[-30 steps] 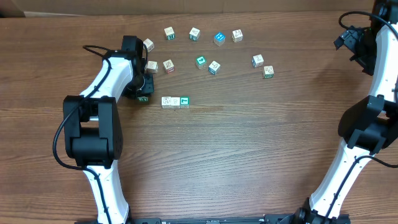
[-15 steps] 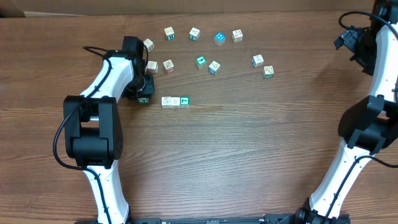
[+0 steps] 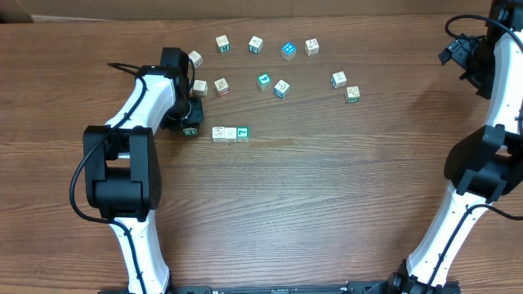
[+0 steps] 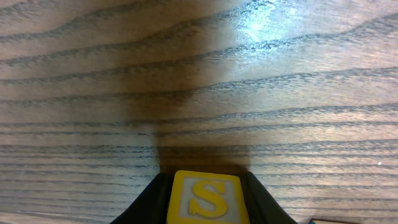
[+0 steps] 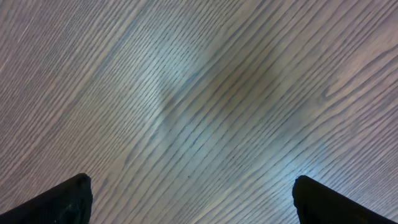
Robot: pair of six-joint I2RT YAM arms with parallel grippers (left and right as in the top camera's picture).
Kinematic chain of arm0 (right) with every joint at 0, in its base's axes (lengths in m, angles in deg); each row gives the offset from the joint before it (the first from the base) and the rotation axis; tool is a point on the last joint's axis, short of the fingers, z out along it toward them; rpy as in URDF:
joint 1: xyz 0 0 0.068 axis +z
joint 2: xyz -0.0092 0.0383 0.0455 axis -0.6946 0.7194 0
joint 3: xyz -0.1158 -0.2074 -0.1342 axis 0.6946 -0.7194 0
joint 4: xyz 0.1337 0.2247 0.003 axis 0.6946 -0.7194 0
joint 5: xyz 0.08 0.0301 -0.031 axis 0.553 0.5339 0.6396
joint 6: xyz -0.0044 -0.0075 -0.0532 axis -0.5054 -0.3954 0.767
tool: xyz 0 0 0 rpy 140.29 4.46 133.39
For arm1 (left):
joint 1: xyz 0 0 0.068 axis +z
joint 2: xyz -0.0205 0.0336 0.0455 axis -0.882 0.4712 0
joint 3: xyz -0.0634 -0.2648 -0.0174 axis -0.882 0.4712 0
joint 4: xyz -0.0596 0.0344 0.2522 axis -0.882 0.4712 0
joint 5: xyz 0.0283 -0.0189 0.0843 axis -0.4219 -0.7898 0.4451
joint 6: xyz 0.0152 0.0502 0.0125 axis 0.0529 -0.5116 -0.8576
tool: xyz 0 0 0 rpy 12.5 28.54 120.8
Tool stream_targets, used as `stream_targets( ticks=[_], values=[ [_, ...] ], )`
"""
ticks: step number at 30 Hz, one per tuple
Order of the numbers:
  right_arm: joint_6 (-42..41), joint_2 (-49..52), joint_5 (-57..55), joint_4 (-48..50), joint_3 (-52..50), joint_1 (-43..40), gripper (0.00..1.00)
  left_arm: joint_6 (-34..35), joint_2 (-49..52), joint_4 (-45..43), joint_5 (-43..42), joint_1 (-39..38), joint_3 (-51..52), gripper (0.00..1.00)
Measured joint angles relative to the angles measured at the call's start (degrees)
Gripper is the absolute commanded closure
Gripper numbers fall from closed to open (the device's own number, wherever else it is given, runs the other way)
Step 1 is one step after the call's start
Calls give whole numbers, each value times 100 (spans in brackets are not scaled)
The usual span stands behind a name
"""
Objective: Form a horizontal line
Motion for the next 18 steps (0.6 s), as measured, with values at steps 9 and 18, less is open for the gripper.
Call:
stream_targets(
  ticks=[9,18],
  values=[
    [2,0,2,0,0,0,0,87,0,-15,-9,-42,0,74],
    [2,0,2,0,0,0,0,107,0,-22,-22,-42,0,74]
  ],
)
